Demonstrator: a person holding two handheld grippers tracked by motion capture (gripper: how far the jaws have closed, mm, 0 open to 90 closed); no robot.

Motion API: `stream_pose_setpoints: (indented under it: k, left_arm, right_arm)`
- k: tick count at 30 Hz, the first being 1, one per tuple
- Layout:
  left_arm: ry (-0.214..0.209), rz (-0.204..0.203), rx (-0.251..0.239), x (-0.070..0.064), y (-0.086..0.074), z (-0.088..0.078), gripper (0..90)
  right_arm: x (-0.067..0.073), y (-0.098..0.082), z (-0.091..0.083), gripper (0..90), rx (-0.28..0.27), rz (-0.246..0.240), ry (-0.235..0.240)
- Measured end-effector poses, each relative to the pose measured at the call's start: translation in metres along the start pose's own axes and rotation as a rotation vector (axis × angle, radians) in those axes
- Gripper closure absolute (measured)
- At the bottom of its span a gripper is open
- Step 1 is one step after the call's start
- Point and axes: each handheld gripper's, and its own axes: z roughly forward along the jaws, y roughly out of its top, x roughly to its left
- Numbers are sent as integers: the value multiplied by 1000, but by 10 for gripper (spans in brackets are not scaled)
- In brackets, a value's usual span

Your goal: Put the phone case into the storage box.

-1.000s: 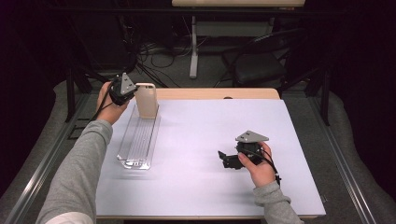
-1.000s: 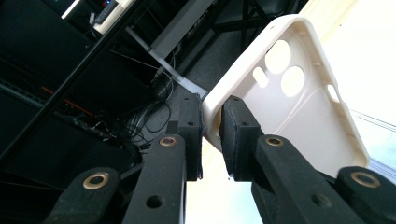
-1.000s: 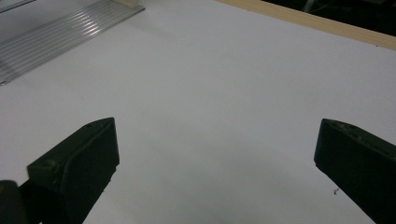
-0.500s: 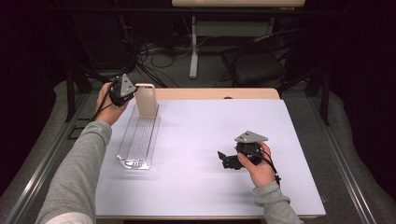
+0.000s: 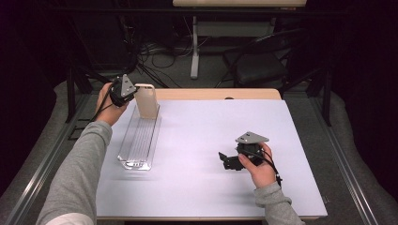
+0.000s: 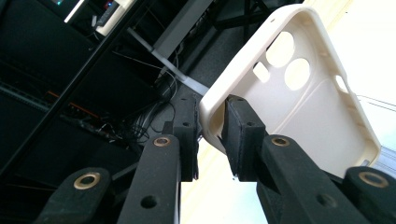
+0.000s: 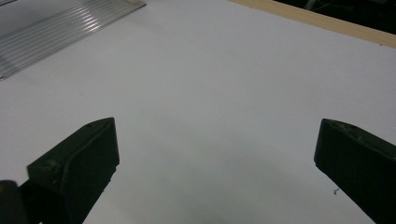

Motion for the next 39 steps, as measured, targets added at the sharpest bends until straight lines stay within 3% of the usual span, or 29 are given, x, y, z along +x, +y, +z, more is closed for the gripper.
stream_pose_setpoints:
  k: [10, 24, 37, 39]
  left_arm:
    - [6, -29, 19, 2, -1, 1, 684]
    - [19, -52, 4, 1, 2, -2, 473]
    - [16, -56, 34, 2, 2, -8, 452]
    - [19, -80, 37, 4, 2, -10, 452]
  right_arm:
    - [0, 0, 0, 0, 1, -4, -3]
    - [1, 0, 1, 0, 4, -8, 0]
    - [1, 0, 2, 0, 6, -7, 2]
    - [1, -1, 2, 0, 6, -7, 0]
